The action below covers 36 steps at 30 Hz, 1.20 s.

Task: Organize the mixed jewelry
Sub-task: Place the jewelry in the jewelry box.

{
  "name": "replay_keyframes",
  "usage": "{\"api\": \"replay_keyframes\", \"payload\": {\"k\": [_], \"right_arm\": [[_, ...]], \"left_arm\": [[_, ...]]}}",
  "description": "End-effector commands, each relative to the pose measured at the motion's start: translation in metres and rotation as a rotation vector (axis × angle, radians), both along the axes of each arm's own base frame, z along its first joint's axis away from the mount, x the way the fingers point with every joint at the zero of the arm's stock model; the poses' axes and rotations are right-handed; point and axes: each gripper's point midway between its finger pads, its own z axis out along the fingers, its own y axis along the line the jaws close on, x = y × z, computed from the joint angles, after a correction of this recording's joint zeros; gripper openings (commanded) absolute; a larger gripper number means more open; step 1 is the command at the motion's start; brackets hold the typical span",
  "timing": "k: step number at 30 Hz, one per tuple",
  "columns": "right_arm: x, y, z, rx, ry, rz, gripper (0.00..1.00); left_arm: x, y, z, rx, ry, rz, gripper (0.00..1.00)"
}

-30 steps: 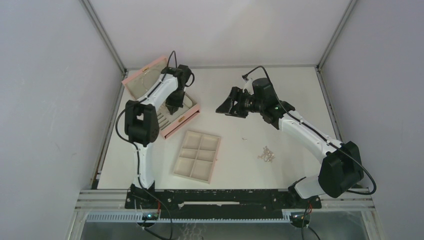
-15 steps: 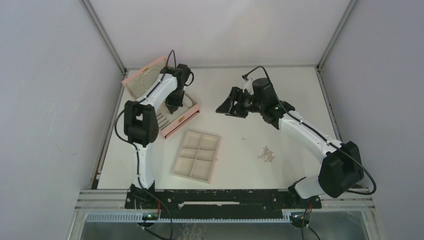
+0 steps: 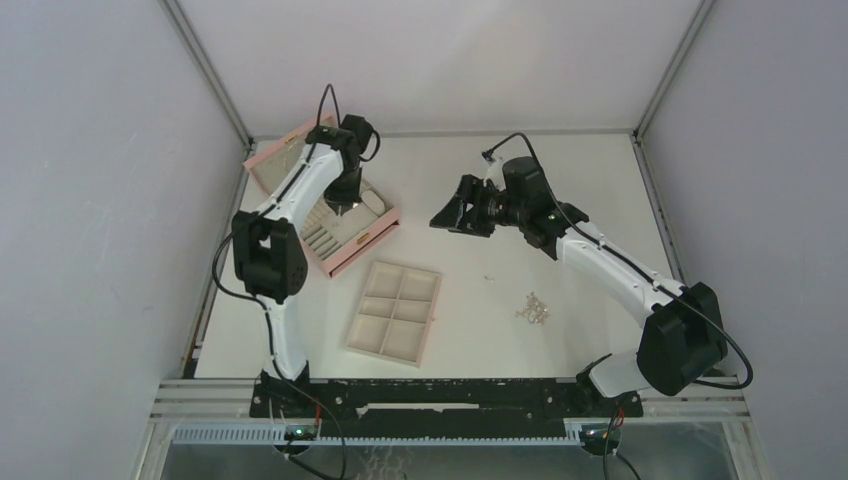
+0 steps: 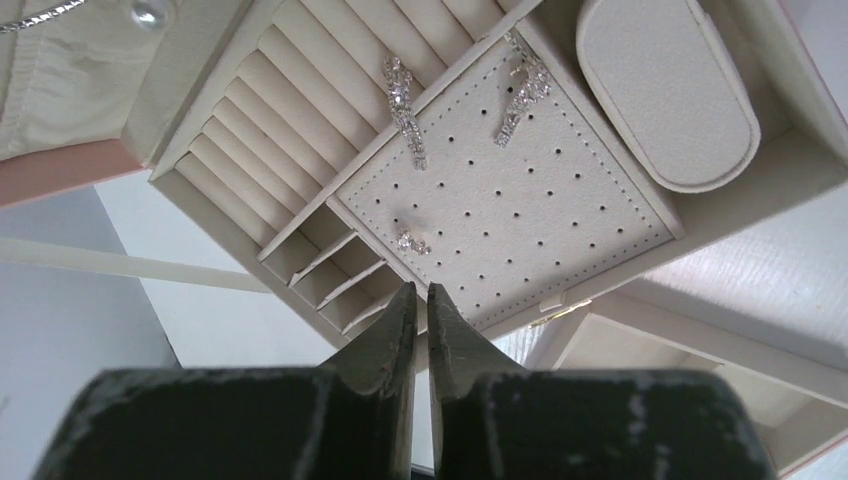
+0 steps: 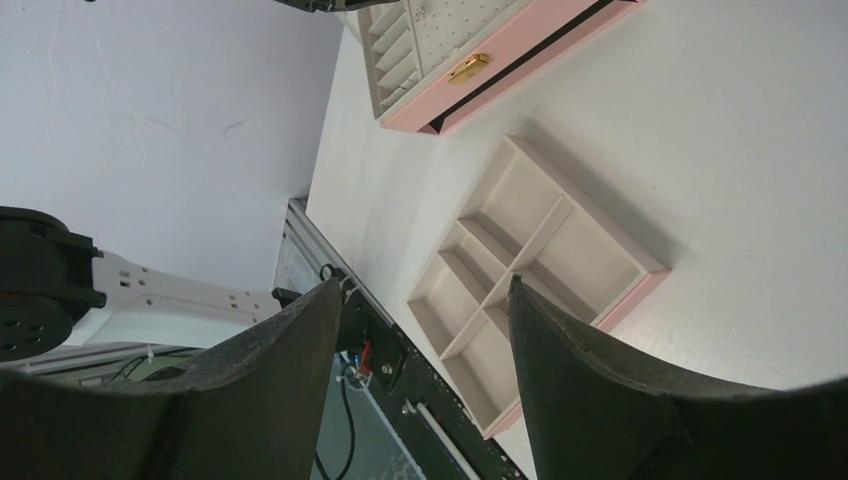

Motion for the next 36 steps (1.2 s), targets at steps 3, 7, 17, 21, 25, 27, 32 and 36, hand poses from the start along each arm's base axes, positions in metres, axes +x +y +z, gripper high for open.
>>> {"api": "replay_keyframes", "payload": {"k": [3,7,17,21,25,27,32,36], "right_arm": [[0.002,0.003,0.006,0.007,-0.04,0.009,0.71],[0.002,0.002,0.006,0.004,-0.04,0.007,0.71],[0.001,0.002,0.005,0.003,-0.039,0.01,0.71],[0.001,0.002,0.006,0.004,-0.041,0.009,0.71],[0.001,0.002,0.005,0.003,-0.041,0.009,0.71],[0.001,0.002,0.006,0.004,-0.041,0.01,0.71],[0.001,0.003,0.005,0.004,-0.039,0.009,0.71],[0.001,0.003,0.005,0.006,-0.039,0.012,0.71]], "left_arm": [[0.008,0.005,0.005,-0.01,-0.052,0.051,0.14],[0.011,0.008,0.001,0.008,-0.056,0.064,0.15],[0.008,0.011,-0.018,0.026,-0.016,0.069,0.12],[0.008,0.011,-0.024,0.027,-0.005,0.071,0.1],[0.006,0.012,-0.027,0.03,0.006,0.071,0.1],[0.005,0.013,-0.031,0.031,0.015,0.072,0.09],[0.004,0.014,-0.034,0.031,0.023,0.074,0.09],[0.002,0.015,-0.036,0.035,0.032,0.074,0.09]]}}
